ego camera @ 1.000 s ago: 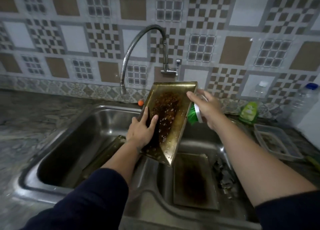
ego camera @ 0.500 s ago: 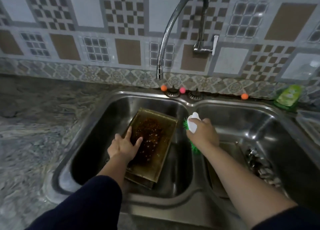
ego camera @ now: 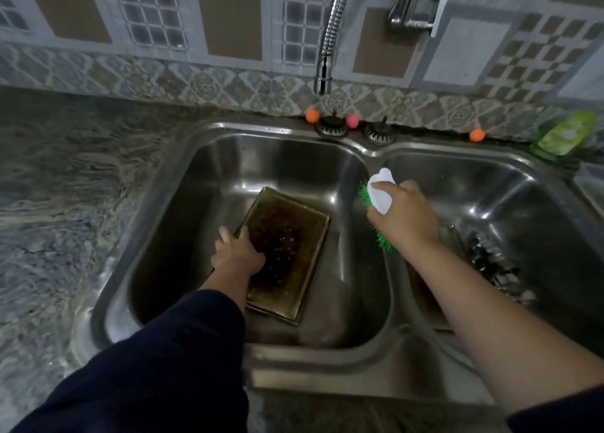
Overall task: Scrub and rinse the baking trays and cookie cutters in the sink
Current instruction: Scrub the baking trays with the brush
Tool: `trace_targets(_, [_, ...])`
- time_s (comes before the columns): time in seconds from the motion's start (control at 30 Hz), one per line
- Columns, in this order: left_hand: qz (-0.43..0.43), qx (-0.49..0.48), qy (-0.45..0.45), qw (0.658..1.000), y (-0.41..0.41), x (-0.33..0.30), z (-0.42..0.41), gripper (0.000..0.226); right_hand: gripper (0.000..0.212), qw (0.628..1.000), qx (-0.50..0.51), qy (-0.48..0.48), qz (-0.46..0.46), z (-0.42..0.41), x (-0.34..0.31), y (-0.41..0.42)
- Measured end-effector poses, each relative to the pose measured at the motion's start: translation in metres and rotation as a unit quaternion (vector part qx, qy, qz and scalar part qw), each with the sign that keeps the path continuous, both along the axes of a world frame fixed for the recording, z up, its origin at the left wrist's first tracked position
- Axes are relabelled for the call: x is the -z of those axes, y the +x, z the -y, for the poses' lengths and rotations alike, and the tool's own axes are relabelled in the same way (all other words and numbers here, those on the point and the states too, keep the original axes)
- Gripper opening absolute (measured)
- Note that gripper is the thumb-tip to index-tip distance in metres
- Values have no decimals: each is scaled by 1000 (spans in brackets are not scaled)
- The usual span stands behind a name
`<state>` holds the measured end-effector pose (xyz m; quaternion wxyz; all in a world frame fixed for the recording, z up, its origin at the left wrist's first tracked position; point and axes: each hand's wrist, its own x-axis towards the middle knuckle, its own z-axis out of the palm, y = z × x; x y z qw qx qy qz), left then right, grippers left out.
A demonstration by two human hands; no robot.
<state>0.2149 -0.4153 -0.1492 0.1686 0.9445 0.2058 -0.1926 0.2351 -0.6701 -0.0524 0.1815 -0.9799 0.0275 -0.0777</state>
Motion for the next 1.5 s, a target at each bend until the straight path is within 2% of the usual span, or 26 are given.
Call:
trace_targets(0.27, [-15,52,6,999,-4,-2,1,68,47,1000,19,-5,10,-4,0,-2])
trace_targets(0.4, [9,73,6,997,-4,-17,9,63,49,1000,-6,-11,-12,-3,-2,-5])
trace_targets(0.53, [68,109,-46,991,8,-51,37,45,62,996,-19,2,-91,12,-14,-7])
trace_targets(0.67, [183,143,-33,972,22,-86,90,38,72,982,-30,38,-182,36,-27,-7])
trace_targets(0.77, [239,177,-28,954,28,-104,140,42,67,978,-11,105,-181,62,-31,-14])
trace_targets(0.9, [256,249,3,934,28,-112,206,42,66,972,33,165,-167,114,-32,-22])
trace_targets(1.03, [207,274,-11,939,25,-93,259,39,72,974,57,165,-147,177,-38,-18])
trace_targets(1.2, [62,275,-12,960,17,-57,300,38,84,978,69,162,-111,254,-52,-3])
trace_targets(1.33, [-27,230,-51,972,15,-17,318,36,84,988,64,118,-79,319,-69,18])
trace_targets(1.43, [-61,172,-29,983,16,16,331,56,83,992,73,86,-55,365,-81,41])
trace_targets(1.5, [-69,121,3,990,21,38,331,60,83,993,93,58,-49,391,-84,57])
